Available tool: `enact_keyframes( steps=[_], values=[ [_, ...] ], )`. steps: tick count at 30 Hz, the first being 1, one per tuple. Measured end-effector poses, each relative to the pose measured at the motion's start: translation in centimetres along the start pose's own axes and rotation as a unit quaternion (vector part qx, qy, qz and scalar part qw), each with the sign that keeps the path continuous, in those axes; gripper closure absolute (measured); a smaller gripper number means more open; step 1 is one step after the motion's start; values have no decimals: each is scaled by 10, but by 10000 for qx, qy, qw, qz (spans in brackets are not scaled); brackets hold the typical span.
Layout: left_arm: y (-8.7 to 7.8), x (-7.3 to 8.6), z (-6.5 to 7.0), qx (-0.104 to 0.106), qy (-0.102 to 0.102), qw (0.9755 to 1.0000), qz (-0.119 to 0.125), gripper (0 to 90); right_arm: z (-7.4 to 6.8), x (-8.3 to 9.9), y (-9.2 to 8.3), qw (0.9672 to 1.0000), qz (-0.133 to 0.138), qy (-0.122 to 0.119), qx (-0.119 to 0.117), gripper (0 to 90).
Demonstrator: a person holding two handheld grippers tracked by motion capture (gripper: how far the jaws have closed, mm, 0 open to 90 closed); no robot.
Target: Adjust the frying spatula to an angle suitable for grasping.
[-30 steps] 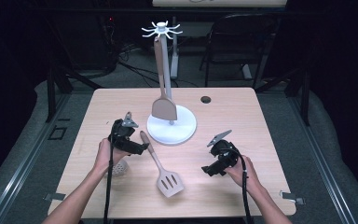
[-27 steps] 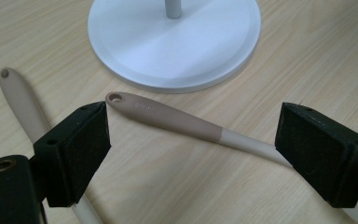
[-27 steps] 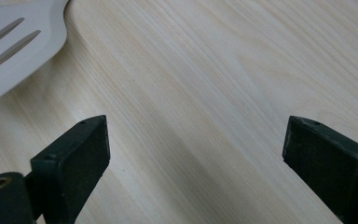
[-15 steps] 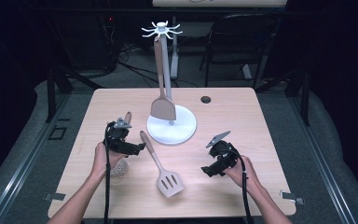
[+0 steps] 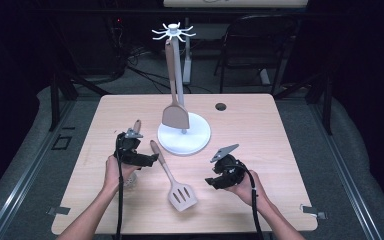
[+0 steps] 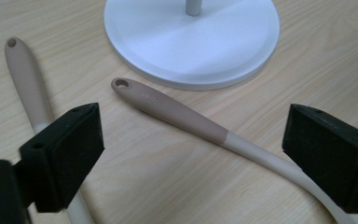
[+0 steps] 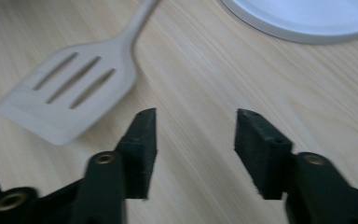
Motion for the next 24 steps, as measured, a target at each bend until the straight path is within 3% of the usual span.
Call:
enact_keyframes(
  steps=[1,2,3,4,5,6,11,17,24],
  values=[
    [0,0,0,0,0,10000,0,31,-4,-2,1,10000,30,-62,-64,649],
    [0,0,0,-19,-50,10000,13,31,-4,-2,1,10000,30,-62,-64,649],
    [-1,0,-1,-61,-72,10000,16,31,-12,-5,3,9998,89,-111,-152,769],
    [-1,1,-1,-115,-100,9999,-13,31,-12,-5,3,9998,89,-111,-152,769],
    [-1,2,-1,-166,-182,9997,-41,26,-19,-7,7,9997,101,-118,-165,866],
    [-1,3,-1,-167,-206,9996,-84,24,-21,-8,9,9997,93,-134,-173,897],
    [2,4,0,-153,-246,9995,-139,1,-30,-13,16,9993,71,-254,-283,900],
    [5,5,0,-78,-285,9994,-175,2,-51,-20,27,9975,100,-434,-541,900],
    [8,7,2,-159,-325,9987,-356,18,-70,-20,43,9951,-142,-653,-723,900]
  ],
)
Point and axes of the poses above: each handheld gripper's, and its own axes: y roughly forward along the jaws, x roughly out of its underside, z roughly to its right, the point moved 3 cm from there along y, roughly forward along the jaws, and after that the axes turned 7 degrees about -x, right-handed, at the moved point
